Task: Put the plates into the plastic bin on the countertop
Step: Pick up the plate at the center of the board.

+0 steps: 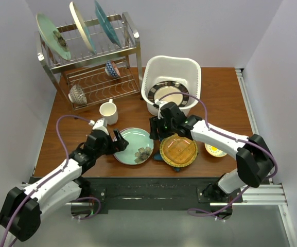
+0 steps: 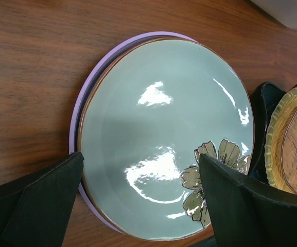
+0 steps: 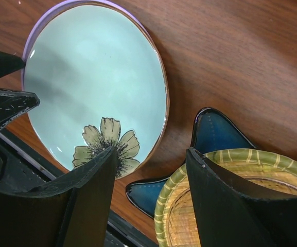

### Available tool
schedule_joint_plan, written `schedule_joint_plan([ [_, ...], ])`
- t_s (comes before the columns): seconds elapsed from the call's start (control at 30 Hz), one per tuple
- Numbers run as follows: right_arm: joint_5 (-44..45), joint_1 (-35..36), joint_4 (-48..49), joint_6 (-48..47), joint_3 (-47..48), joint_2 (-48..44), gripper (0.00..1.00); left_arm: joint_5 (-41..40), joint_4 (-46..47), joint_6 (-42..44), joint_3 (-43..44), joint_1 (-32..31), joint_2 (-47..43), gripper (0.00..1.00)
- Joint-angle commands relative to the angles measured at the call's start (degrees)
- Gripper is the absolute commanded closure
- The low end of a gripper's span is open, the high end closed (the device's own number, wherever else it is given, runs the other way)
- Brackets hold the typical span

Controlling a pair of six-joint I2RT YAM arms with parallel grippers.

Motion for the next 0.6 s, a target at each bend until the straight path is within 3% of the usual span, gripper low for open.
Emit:
schedule_joint_plan([
  [0.0,-1.29,0.46,2.69,0.93,-0.68,0.69,0.41,0.35,2.85,-0.97,-1.22,-0.37,1.3,0.02],
  [0.57,-4.11,1.07,4.54,2.33,-1.83,3.06,0.41,2.46,6.98,-1.24,-3.51,-0.45,5.7,0.03],
])
